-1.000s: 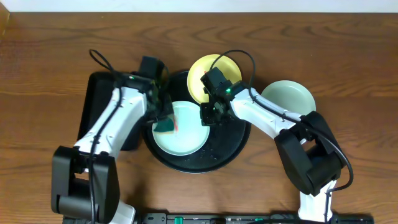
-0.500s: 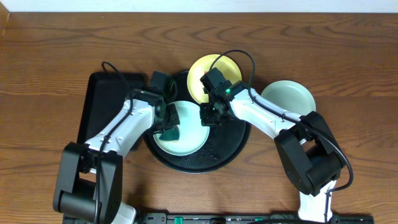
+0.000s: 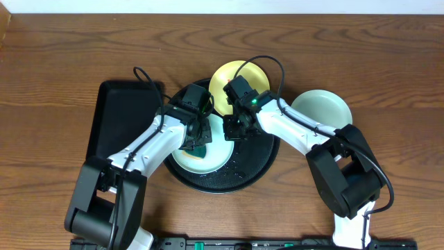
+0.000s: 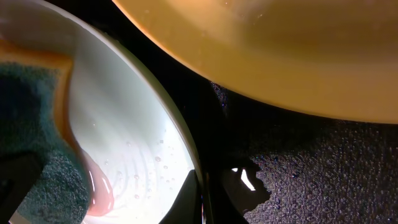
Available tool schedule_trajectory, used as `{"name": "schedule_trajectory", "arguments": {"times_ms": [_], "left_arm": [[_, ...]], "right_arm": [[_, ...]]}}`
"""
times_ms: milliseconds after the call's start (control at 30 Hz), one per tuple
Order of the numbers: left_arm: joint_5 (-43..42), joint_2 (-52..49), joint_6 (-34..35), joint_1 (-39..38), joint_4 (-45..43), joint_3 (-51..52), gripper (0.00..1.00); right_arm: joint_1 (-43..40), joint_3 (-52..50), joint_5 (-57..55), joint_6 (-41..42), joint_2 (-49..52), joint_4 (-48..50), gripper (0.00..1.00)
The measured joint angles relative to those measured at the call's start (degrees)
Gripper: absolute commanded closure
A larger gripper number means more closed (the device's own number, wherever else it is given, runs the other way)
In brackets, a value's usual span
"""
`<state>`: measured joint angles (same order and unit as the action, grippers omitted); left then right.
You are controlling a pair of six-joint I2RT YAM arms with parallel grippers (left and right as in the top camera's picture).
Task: Clean dirty plates on tray and stack at the side
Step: 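Scrub the second mint plate with the sponge in the left gripper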
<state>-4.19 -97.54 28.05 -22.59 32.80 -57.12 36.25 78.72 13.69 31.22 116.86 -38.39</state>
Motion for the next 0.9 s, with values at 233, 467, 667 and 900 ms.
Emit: {"name": "schedule_trajectory", "arguments": {"times_ms": [233, 467, 667, 900], "left_arm": [[1.38, 0.0, 2.58, 2.27, -0.37, 0.24, 0.93], [2.38, 0.0, 4.44, 2.75, 1.68, 0.17, 0.92], [-3.52, 0.0, -0.11, 3.89, 1.88, -0.07, 0.93], [-15.65, -0.52, -10.38, 4.42, 2.67, -0.13, 0.93]], "right_arm": [[0.0, 0.0, -0.02, 0.02, 0.0, -0.02, 0.99], [0.0, 0.0, -0.04, 0.02, 0.0, -0.02, 0.99], [0.0, 0.0, -0.04, 0.02, 0.0, 0.0, 0.99], [0.0, 0.0, -0.04, 0.02, 0.0, -0.02, 0.99]]}}
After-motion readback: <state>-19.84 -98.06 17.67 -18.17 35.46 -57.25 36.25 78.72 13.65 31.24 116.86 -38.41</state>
